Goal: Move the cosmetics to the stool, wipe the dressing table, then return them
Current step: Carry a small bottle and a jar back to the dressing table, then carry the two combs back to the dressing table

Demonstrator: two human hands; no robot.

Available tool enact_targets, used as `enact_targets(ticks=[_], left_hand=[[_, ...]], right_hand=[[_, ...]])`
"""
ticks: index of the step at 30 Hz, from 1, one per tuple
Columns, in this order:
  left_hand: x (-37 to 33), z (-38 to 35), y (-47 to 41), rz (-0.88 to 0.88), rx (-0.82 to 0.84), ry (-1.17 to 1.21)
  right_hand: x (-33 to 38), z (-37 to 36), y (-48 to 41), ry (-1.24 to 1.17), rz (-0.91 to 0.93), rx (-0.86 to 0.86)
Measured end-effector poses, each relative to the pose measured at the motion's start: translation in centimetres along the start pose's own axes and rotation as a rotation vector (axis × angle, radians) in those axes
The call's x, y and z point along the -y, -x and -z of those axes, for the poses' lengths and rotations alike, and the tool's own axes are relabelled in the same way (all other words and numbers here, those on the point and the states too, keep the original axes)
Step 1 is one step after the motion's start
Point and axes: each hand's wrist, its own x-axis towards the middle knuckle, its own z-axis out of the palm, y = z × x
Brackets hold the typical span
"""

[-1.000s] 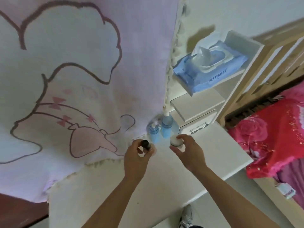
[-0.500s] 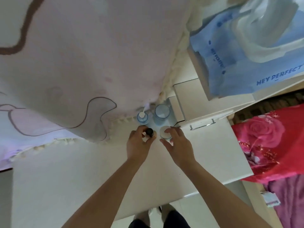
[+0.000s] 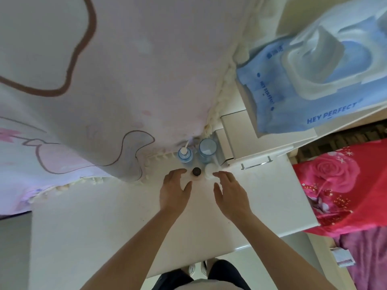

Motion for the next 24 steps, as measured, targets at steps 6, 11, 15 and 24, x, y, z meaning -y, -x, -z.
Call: enact_targets(ticks=[6,11,15,24], left_hand=[[1.2,7.8,3.4,-0.029,-0.309,0.015],[3.5,15.5,8.6,-0.091,-0.664,-0.135],[6.9,20.5,16.7,0.051,-0.924,-0.219],[14.5,29.7,42.3,0.446,-1.350,-0.471]], right_hand=[[4.1,0.7,1.8,-0.013,0.198,-0.017],[13.1,-0.6,0.9,-0.081,0.578,0.014],[22.0,-3.6,2.9,-0.180,0.832,0.071],[39.3,-12.4,19.9,-0.350,1.439,0.263]])
